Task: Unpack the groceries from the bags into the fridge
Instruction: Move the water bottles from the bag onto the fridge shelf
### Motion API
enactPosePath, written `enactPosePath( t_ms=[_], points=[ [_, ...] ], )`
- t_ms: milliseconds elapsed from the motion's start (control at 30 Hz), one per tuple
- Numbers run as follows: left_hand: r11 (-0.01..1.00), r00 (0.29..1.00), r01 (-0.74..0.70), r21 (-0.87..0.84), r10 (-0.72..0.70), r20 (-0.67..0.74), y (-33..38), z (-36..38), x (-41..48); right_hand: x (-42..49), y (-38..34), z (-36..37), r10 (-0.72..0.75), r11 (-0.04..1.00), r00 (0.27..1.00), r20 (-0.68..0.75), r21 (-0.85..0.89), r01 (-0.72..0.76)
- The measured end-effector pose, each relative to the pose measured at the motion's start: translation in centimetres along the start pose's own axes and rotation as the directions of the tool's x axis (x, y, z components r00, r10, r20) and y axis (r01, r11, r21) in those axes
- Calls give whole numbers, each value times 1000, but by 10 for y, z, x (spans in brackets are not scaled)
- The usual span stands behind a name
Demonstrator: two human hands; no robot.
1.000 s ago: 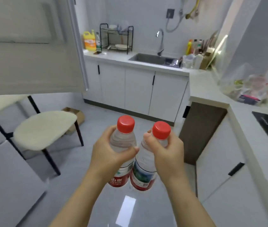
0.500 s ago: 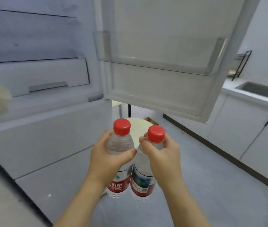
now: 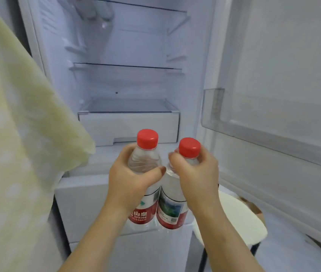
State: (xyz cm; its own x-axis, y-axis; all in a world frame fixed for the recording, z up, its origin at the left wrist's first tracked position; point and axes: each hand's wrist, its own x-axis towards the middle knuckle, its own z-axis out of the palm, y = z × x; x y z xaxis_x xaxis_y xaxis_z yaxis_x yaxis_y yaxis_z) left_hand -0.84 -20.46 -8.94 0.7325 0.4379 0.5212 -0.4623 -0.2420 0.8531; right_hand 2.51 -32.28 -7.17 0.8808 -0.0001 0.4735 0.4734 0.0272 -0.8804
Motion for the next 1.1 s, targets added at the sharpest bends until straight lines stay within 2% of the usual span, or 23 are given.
enactPosePath(
  t_ms=[133,333,500,633,733,900,1000,1100],
  points=[
    [993,988,-115,22,117,-101,9,6,62,63,-15,23,-147,987,987,56,71,143],
    [954,934,-287,87,298,-195,34,4,142,141,-50,60,-293,939,956,26,195,282],
    [882,857,-446,152,469,-211,55,-12,207,191,-82,95,-414,877,909,-42,251,410],
    [789,758,-589,173,614,-218,70,-24,258,223,-103,116,-506,794,852,-133,316,520],
    [696,671,-694,184,718,-187,88,-31,293,249,-126,131,-577,694,778,-246,353,627],
    [541,499,-818,195,836,-229,116,-36,349,288,-160,160,-666,522,637,-388,368,769],
    [452,402,-873,186,880,-251,132,-39,375,305,-178,171,-737,376,492,-464,324,868],
    [401,338,-900,169,889,-307,147,-38,397,319,-197,179,-778,225,336,-530,264,938]
  ],
)
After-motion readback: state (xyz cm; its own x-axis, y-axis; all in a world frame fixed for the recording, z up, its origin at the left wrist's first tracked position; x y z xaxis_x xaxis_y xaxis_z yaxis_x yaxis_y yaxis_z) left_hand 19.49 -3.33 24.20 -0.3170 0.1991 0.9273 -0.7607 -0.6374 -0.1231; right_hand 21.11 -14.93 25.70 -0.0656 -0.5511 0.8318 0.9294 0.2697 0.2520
